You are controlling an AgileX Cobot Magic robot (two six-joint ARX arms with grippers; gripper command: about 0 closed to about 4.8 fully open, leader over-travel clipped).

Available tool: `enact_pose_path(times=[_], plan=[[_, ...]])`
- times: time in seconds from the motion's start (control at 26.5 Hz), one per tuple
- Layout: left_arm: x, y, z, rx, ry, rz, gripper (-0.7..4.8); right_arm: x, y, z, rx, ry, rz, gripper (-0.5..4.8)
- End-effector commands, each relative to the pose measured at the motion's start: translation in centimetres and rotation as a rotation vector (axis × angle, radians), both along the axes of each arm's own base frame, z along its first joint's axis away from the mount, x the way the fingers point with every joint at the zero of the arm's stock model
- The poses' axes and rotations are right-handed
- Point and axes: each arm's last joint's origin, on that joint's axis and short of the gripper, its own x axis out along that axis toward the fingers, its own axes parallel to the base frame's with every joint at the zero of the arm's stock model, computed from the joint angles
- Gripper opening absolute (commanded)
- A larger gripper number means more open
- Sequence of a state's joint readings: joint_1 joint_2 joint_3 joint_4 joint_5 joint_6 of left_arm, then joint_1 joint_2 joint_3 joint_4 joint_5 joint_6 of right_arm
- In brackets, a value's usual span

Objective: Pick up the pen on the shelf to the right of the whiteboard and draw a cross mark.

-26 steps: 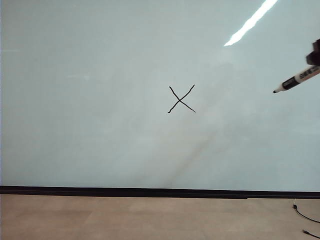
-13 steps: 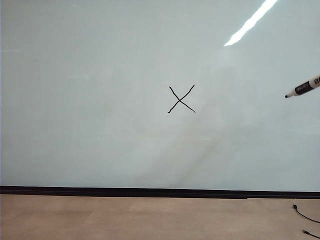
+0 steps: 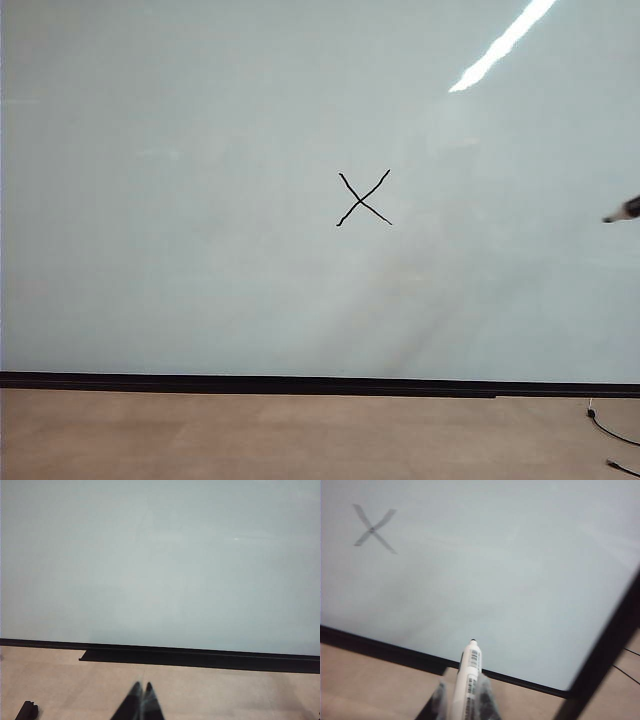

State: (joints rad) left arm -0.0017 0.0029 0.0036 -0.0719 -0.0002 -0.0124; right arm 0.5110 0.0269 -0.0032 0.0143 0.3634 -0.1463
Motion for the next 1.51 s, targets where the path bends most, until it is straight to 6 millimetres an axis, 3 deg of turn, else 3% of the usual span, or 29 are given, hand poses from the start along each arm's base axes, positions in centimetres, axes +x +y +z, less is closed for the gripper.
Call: enact_pose_path(times=[0.04,0.49,0.76,1.51], plan=[[0.0,0.0,0.1,0.004,-0.007,-0.004,-0.04,0.1,-0.6,0.2,0.012,-0.012,-0.02,-0.06],[0.0,0.0,0.1,0.004,-0.007,-0.004,-0.04,0.7,-3.3,0.2,0.004,-0.011,-0.182,-0.06],[0.0,0.0,0.1,0.004,-0.007,-0.004,-0.05,0.7,-4.5,0.3,0.005,-0.025,-0.184,-0.06],[0.0,0.0,0.1,0.004,-0.007,-0.004,-0.05,0.7,-4.6,0.2,0.015,-0.012,-0.187,-0.05]])
